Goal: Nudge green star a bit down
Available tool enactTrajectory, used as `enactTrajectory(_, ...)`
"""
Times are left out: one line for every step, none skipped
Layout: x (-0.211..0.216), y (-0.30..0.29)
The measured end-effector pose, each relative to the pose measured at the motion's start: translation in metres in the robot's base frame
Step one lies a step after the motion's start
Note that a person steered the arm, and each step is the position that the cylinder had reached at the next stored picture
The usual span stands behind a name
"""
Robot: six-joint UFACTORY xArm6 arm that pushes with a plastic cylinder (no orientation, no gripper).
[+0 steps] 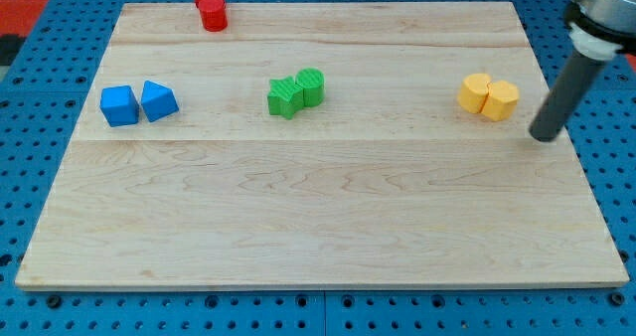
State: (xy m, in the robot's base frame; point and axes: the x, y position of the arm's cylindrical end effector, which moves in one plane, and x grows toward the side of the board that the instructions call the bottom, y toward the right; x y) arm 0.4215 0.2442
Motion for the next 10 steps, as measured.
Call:
enactTrajectory(-0.058, -0.004)
enactTrajectory(-0.118, -0.012)
enactTrajectory(-0.153, -0.077)
enactTrajectory(-0.174, -0.154)
enactTrajectory(-0.188, -0.259)
enactTrajectory(-0.188, -0.345)
enactTrajectory(-0.158, -0.346)
enactTrajectory(-0.132, -0.36)
enactTrajectory(-0.111, -0.343)
enactTrajectory(-0.071, -0.333)
